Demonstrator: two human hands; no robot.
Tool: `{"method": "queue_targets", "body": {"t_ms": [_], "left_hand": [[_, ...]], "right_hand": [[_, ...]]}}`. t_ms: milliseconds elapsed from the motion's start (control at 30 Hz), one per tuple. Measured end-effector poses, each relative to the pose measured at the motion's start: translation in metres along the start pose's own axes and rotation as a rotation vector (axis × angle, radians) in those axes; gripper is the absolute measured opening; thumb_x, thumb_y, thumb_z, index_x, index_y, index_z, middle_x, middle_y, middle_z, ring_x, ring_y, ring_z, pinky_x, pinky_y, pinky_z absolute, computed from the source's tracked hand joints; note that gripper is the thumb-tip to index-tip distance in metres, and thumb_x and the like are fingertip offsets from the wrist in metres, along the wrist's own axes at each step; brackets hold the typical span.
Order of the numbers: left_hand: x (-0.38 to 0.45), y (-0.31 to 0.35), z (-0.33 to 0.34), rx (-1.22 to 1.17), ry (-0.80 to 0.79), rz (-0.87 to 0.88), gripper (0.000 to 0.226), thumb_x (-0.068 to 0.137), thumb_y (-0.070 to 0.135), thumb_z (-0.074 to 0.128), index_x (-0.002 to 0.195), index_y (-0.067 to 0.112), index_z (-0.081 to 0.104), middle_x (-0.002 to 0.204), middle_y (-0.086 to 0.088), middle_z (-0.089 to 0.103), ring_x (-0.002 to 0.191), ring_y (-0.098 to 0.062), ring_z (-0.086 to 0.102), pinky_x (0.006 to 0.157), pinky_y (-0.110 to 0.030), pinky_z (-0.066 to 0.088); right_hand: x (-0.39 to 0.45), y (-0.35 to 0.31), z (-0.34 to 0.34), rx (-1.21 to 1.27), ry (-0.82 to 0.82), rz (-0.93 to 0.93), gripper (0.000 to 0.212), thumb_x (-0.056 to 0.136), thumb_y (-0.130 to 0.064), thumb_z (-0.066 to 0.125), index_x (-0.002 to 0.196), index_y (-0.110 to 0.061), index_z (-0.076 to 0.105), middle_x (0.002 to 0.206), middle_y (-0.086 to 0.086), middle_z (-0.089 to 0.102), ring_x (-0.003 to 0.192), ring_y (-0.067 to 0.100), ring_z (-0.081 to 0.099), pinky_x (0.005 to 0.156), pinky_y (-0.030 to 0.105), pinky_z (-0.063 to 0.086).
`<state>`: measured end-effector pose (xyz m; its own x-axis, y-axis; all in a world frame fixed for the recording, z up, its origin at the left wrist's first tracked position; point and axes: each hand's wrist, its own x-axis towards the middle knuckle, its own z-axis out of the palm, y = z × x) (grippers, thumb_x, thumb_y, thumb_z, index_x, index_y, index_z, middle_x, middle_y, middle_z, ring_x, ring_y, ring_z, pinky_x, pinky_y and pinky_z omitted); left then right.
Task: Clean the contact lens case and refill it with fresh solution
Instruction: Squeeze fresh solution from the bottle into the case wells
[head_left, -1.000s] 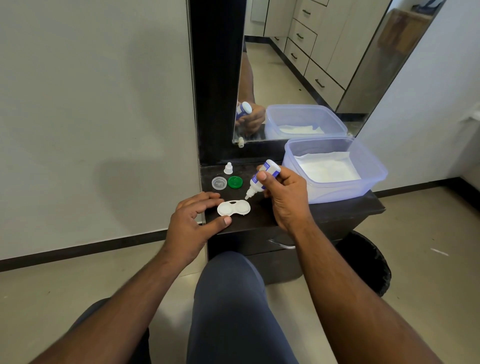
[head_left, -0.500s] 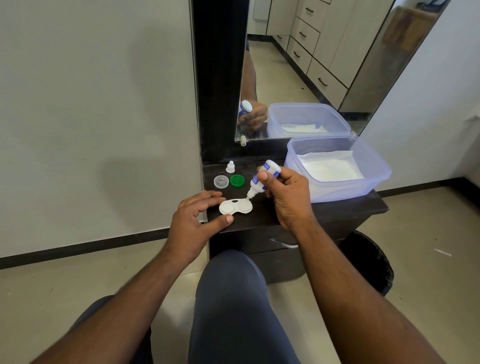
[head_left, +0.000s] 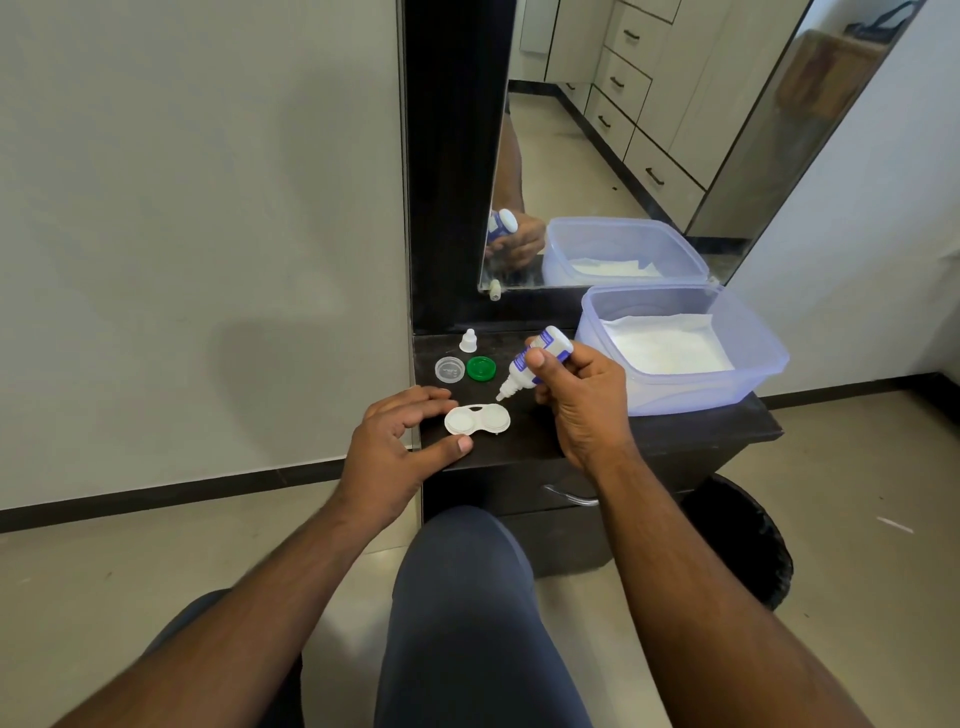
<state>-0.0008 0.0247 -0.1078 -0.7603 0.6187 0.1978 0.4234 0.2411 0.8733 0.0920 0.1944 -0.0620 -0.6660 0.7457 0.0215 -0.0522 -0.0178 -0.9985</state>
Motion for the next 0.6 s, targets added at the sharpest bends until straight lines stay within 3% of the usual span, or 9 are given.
{"method": "queue_targets", "body": {"t_ms": [133,233,333,433,500,600], "left_hand": [[-0.002,0.003,-0.003,0.029,0.006,0.023,0.045,0.07,0.031,0.081,0.112,0.031,0.068,0.116,0.027,0.057,0.116,0.008,0.045,0.091,-0.005,0.031],[-0.003,0.006,-0.004,0.019,0.02,0.041,0.046,0.067,0.029,0.084,0.11,0.032,0.068,0.113,0.027,0.058,0.11,0.018,0.046,0.087,0.004,0.03],[0.001,0.014,-0.008,-0.078,0.101,0.018,0.039,0.069,0.026,0.082,0.106,0.028,0.071,0.11,0.022,0.063,0.106,0.015,0.053,0.086,0.003,0.034],[0.023,0.027,-0.016,-0.123,0.193,0.003,0.027,0.075,0.027,0.078,0.102,0.024,0.074,0.102,0.016,0.069,0.099,0.007,0.061,0.085,-0.004,0.042],[0.047,0.035,-0.02,-0.072,0.203,0.005,0.024,0.078,0.022,0.077,0.102,0.02,0.074,0.098,0.011,0.071,0.095,0.001,0.064,0.084,-0.01,0.045],[0.082,0.042,-0.02,0.101,0.138,-0.01,0.028,0.079,0.018,0.075,0.107,0.016,0.072,0.096,0.006,0.069,0.086,-0.004,0.062,0.071,-0.006,0.039]], "right_hand": [[-0.002,-0.002,0.0,0.066,-0.089,-0.023,0.014,0.078,-0.014,0.074,0.092,-0.015,0.07,0.082,0.003,0.073,0.07,0.013,0.064,0.062,0.025,0.054],[0.001,0.0,-0.003,0.111,-0.114,-0.024,0.026,0.077,-0.007,0.075,0.1,-0.012,0.064,0.1,0.015,0.069,0.085,0.026,0.068,0.073,0.032,0.057],[0.005,0.005,-0.005,0.094,-0.107,-0.001,0.036,0.074,-0.004,0.078,0.102,-0.017,0.06,0.108,0.012,0.066,0.1,0.029,0.067,0.083,0.039,0.057],[0.007,0.007,-0.004,0.034,-0.095,-0.026,0.036,0.072,0.003,0.077,0.095,-0.019,0.06,0.105,0.007,0.067,0.098,0.02,0.067,0.077,0.029,0.056],[0.008,0.008,-0.003,0.055,-0.117,-0.019,0.034,0.071,0.006,0.077,0.09,-0.017,0.06,0.104,0.008,0.069,0.098,0.019,0.068,0.076,0.026,0.055],[0.01,0.009,-0.004,0.1,-0.137,-0.004,0.03,0.074,0.007,0.074,0.085,-0.014,0.056,0.106,0.008,0.07,0.103,0.018,0.067,0.079,0.028,0.055]]}}
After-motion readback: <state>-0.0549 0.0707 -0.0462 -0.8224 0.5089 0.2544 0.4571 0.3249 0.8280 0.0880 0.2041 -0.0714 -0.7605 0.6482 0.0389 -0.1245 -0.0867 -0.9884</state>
